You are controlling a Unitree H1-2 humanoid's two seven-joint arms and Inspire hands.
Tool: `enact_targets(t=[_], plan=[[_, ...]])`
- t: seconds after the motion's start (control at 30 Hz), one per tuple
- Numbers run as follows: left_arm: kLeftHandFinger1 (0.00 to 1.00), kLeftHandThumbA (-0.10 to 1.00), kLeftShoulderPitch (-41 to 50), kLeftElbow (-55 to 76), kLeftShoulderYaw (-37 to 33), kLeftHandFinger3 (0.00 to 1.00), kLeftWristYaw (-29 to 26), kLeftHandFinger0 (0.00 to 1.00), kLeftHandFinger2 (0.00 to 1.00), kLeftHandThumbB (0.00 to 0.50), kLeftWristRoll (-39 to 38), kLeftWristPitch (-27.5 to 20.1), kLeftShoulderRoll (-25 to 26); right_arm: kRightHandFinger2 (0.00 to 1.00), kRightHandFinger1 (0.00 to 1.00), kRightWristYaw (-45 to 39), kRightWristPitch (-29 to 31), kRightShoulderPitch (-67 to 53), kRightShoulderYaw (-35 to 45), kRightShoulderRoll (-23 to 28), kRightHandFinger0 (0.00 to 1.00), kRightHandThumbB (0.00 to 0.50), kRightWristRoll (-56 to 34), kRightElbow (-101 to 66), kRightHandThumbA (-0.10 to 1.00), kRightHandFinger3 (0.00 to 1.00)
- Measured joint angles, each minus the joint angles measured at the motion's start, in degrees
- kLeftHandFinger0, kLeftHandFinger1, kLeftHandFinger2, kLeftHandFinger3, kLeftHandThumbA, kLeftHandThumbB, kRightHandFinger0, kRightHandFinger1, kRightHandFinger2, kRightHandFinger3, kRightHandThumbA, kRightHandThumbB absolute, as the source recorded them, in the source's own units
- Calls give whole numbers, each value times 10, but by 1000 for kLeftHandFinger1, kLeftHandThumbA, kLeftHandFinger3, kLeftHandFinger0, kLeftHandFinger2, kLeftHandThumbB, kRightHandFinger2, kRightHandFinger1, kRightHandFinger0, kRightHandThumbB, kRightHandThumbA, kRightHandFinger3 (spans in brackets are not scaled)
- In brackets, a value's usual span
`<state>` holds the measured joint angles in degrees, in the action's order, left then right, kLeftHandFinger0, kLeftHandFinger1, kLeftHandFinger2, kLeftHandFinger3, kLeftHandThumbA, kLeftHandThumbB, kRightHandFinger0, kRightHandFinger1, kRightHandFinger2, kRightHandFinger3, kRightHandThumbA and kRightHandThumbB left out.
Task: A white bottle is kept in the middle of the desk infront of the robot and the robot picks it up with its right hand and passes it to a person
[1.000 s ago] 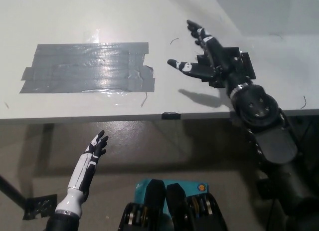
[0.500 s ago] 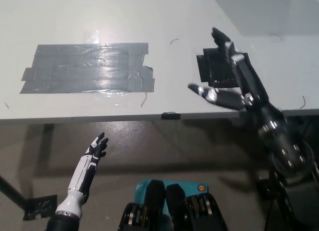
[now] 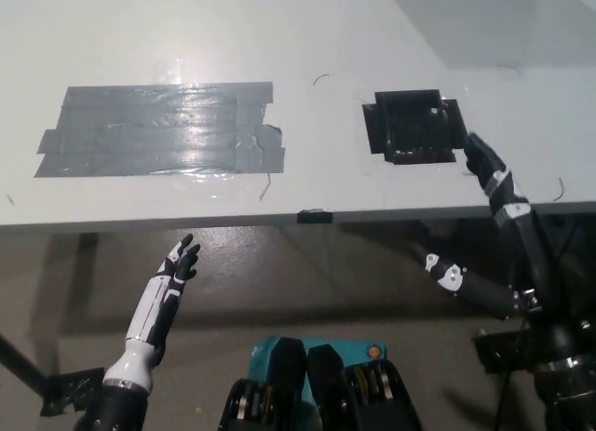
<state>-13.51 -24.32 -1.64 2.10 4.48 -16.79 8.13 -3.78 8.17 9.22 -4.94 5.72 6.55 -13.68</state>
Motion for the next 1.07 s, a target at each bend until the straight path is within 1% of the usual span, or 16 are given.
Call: enact_targets(t=[0.03,0.07,0.23,0.27,0.43,0.47,0.5,0.63,0.77,0.8,0.93,0.97,1.07], plan=[[1000,950,0,0,0,1000,0,1000,1000,0,0,0,-1,1000,1000,5,7,-1,3,-4,1000,248,2,23,666,1000],[1000,946,1,0,0,1000,0,1000,1000,0,0,0,-1,1000,1000,7,11,-2,5,-6,1000,257,3,35,693,1000],[1000,944,7,0,1,1000,0,998,1000,0,0,0,-3,1000,1000,27,41,2,14,-18,1000,254,9,161,706,1000],[1000,938,7,0,1,1000,0,997,1000,24,0,0,-3,1000,1000,29,45,1,15,-20,1000,229,10,176,713,1000],[1000,934,11,1,3,1000,0,996,1000,25,-1,0,-4,1000,1000,45,73,17,20,-21,1000,228,15,277,711,1000],[1000,929,12,1,3,1000,0,988,1000,16,-1,0,-4,1000,1000,48,76,16,20,-22,1000,227,16,290,677,1000],[1000,931,12,1,3,1000,0,984,1000,9,-1,0,-4,1000,1000,50,81,16,20,-22,1000,243,18,302,690,1000],[1000,938,12,1,3,1000,0,974,1000,9,0,0,-4,1000,1000,58,96,21,22,-21,1000,244,18,336,704,1000],[1000,928,12,1,3,1000,0,985,1000,18,0,0,-4,1000,1000,65,113,24,23,-21,1000,249,19,355,679,1000],[1000,919,12,1,3,1000,0,987,1000,13,0,0,-4,1000,1000,66,116,24,23,-21,1000,241,20,358,666,1000],[1000,913,12,1,3,1000,0,988,1000,13,0,0,-4,1000,1000,72,127,25,23,-21,1000,243,25,369,662,1000],[1000,882,12,1,3,1000,0,989,1000,1,1,0,-4,1000,1000,72,128,25,23,-21,1000,249,26,370,652,1000],[1000,875,14,2,3,1000,0,991,1000,13,1,0,-4,1000,1000,75,133,24,22,-21,1000,241,32,372,641,1000]])
